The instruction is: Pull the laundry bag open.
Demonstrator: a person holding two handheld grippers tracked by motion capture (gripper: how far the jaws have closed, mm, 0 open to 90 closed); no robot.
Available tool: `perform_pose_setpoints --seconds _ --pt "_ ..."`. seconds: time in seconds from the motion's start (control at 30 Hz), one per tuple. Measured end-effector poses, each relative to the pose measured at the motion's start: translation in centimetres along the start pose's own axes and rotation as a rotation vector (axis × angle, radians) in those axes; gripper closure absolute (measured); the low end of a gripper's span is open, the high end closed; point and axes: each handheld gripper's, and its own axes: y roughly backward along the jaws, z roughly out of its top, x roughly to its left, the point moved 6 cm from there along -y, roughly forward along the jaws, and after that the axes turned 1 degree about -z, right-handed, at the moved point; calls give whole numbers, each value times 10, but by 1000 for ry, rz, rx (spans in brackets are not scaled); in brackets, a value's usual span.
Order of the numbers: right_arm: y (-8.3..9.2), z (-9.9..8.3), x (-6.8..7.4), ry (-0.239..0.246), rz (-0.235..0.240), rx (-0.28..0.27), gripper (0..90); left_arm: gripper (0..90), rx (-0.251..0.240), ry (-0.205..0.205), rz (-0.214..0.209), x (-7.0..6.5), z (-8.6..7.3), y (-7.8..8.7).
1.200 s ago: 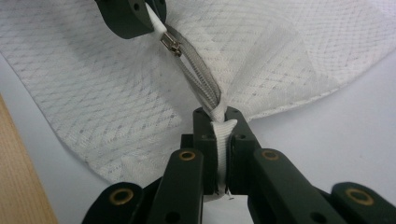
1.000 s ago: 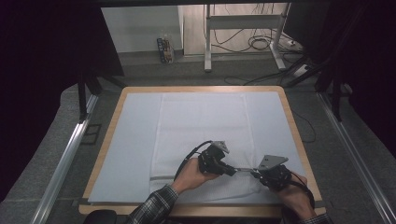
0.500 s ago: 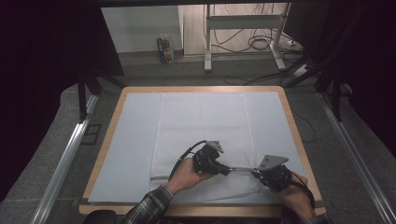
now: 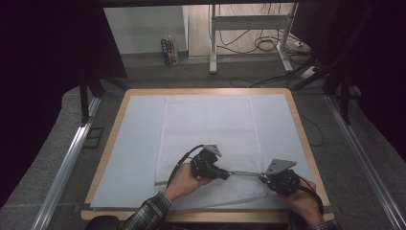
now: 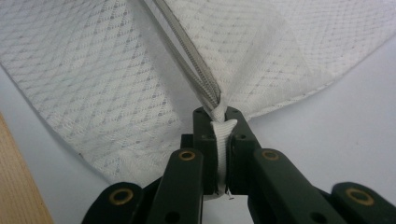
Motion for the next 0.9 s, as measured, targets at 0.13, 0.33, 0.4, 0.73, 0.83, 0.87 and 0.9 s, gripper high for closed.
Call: perform_pose_setpoints --seconds 0.13,0.33,0.4,0.73,0.83,0.87,0.9 --pt "0 0 0 -3 3 -2 848 873 -6 4 7 0 -4 6" --pt "0 0 0 -1 5 -4 847 873 -19 27 14 3 -13 15" --pt "0 0 1 1 6 -3 847 873 -22 33 14 3 -16 17" --pt "0 0 1 5 8 -5 847 874 -37 47 20 3 -23 26" --pt "0 0 1 1 9 -5 847 873 -39 52 24 4 -26 28" --pt "0 0 1 4 5 -4 847 873 -35 52 29 4 -27 28" --pt "-1 0 1 6 4 -2 847 873 -35 53 33 5 -28 29"
